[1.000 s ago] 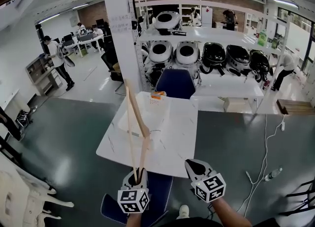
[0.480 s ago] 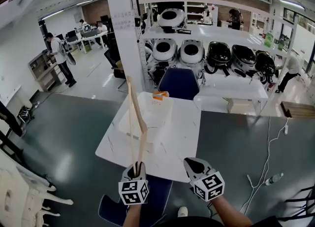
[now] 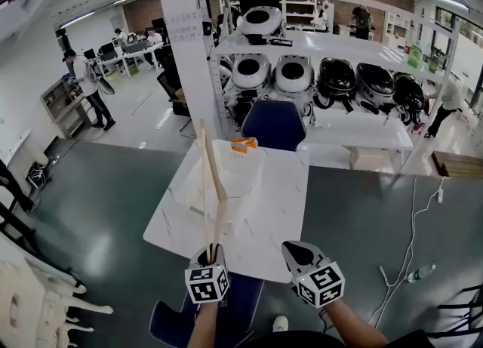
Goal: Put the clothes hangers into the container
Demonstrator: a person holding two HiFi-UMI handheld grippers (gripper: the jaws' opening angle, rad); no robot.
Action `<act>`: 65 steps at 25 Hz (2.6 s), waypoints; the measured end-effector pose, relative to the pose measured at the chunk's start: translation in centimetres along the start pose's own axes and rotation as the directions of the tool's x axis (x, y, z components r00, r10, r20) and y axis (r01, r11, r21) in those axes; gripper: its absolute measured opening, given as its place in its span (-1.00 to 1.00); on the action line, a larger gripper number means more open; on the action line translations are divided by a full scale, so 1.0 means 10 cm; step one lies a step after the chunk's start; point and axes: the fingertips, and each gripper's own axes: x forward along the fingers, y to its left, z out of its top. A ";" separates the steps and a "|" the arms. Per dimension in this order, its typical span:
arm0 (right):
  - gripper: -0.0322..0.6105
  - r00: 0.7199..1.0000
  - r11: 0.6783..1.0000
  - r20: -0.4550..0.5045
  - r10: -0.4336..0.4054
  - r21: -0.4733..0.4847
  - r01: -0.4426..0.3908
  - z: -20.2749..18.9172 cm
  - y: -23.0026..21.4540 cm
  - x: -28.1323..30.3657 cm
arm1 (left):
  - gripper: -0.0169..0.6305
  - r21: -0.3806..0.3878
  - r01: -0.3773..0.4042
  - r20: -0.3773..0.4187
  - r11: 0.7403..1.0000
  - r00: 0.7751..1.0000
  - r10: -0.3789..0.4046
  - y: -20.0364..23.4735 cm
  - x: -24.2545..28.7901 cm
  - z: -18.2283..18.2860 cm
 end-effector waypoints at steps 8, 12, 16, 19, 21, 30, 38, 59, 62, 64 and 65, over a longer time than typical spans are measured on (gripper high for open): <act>-0.84 1.000 1.000 -0.006 0.002 0.014 -0.002 -0.02 -0.08 0.06 | -0.78 -0.011 -0.009 -0.058 1.000 0.998 0.008 0.02 0.21 -0.07; -0.84 1.000 1.000 -0.005 0.005 0.027 -0.005 -0.03 -0.12 0.07 | -0.78 -0.023 -0.005 -0.073 1.000 0.997 0.004 0.00 0.30 -0.08; -0.84 1.000 0.999 0.001 0.014 0.033 -0.014 0.00 -0.11 0.10 | -0.78 -0.043 -0.023 -0.091 0.999 0.996 0.019 0.03 0.39 -0.04; -0.84 1.000 0.999 0.003 0.018 0.032 -0.018 0.00 -0.13 0.10 | -0.78 -0.047 -0.026 -0.097 0.999 0.995 0.022 0.02 0.45 0.03; -0.84 1.000 0.999 0.007 0.019 0.034 -0.019 0.01 -0.15 0.10 | -0.78 -0.046 -0.032 -0.097 0.998 0.995 0.027 0.02 0.50 0.08; -0.84 1.000 0.999 0.004 0.007 0.044 -0.007 -0.01 -0.29 0.07 | -0.78 -0.066 -0.073 -0.110 0.995 0.992 0.065 0.07 0.72 0.21; -0.84 1.000 0.999 0.006 0.023 0.038 -0.023 0.00 -0.30 0.09 | -0.78 -0.060 -0.094 -0.125 0.994 0.988 0.086 0.11 0.86 0.26; -0.84 0.999 0.999 0.007 0.038 0.009 -0.038 0.09 -0.30 0.13 | -0.82 -0.065 -0.080 -0.073 0.995 0.994 0.075 0.08 1.04 0.64; -0.84 0.999 0.999 0.005 0.041 0.007 -0.041 0.07 -0.28 0.11 | -0.82 -0.052 -0.074 -0.067 0.996 0.995 0.071 0.06 1.04 0.65; -0.84 0.999 0.999 0.004 0.043 0.007 -0.043 0.05 -0.28 0.10 | -0.79 -0.045 -0.068 -0.049 0.997 0.997 0.066 0.05 1.04 0.65; -0.84 0.999 0.999 0.003 0.043 0.006 -0.043 0.04 -0.27 0.10 | -0.76 -0.046 -0.064 -0.036 0.997 0.997 0.062 0.04 1.05 0.66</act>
